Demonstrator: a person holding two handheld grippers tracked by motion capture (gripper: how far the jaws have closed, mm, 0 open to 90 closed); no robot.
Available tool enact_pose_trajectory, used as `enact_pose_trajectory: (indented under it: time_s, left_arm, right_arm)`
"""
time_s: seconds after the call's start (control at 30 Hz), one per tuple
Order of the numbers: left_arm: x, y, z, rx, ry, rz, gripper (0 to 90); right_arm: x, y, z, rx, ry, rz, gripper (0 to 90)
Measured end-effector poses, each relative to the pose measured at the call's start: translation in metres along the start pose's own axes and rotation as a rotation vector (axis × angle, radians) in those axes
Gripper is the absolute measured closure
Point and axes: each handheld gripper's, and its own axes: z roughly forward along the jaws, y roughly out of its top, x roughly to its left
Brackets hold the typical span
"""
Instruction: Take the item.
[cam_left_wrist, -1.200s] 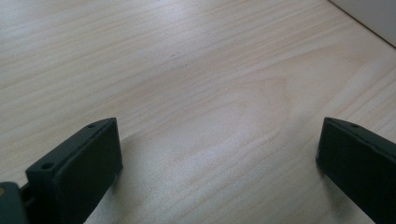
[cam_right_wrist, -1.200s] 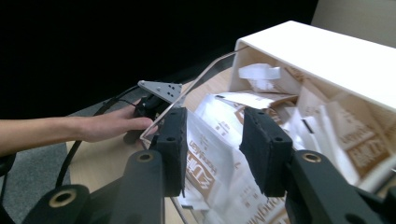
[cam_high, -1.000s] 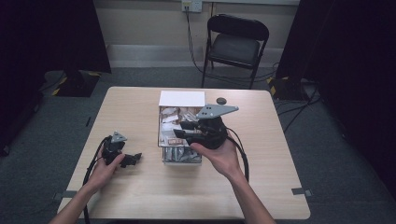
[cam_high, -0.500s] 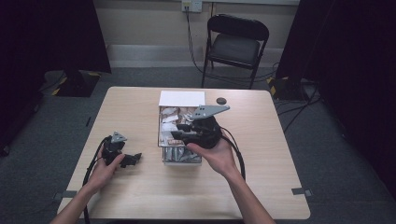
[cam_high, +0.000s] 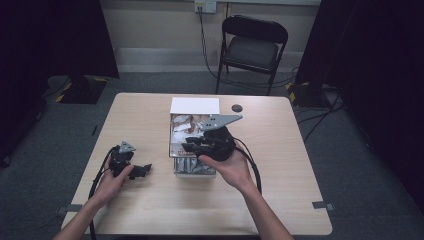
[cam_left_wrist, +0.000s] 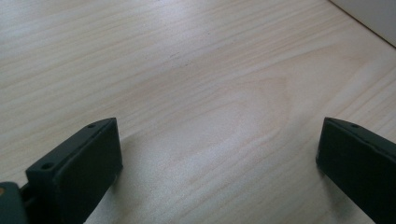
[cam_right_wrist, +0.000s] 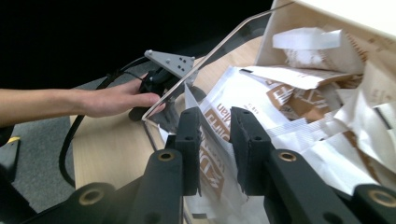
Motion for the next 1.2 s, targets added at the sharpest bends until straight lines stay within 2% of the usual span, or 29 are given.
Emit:
enact_pose_trajectory:
  time_s: [0.17,0.23,0.43,0.57,0.6,0.73,0.97,1.2]
  left_arm:
    - [0.000,0.000,0.000,0.000,0.000,0.000,0.0]
    - [0.000,0.000,0.000,0.000,0.000,0.000,0.0]
    - [0.000,0.000,0.000,0.000,0.000,0.000,0.0]
    - [0.000,0.000,0.000,0.000,0.000,-0.001,0.0]
    - [0.000,0.000,0.000,0.000,0.000,0.000,0.0]
    - [0.000,0.000,0.000,-0.001,-0.001,0.001,0.0]
    - [0.000,0.000,0.000,-0.001,-0.001,0.001,0.0]
    - [0.000,0.000,0.000,0.003,-0.002,0.004,0.0]
  right_arm:
    - [0.002,-0.001,0.003,0.019,0.013,-0.013,77.7]
    - [0.002,-0.001,0.003,0.017,0.012,-0.019,82.7]
    - [0.000,-0.001,0.003,0.025,0.028,-0.004,82.0]
    - [-0.001,-0.002,0.004,0.036,0.022,0.002,81.4]
    - [-0.001,-0.002,0.004,0.031,0.023,-0.003,88.0]
    - [0.000,-0.001,0.003,0.035,0.017,-0.007,89.3]
    - [-0.003,-0.001,0.000,0.017,0.026,0.012,90.0]
    - [-0.008,-0.001,-0.008,-0.027,0.022,0.033,90.0]
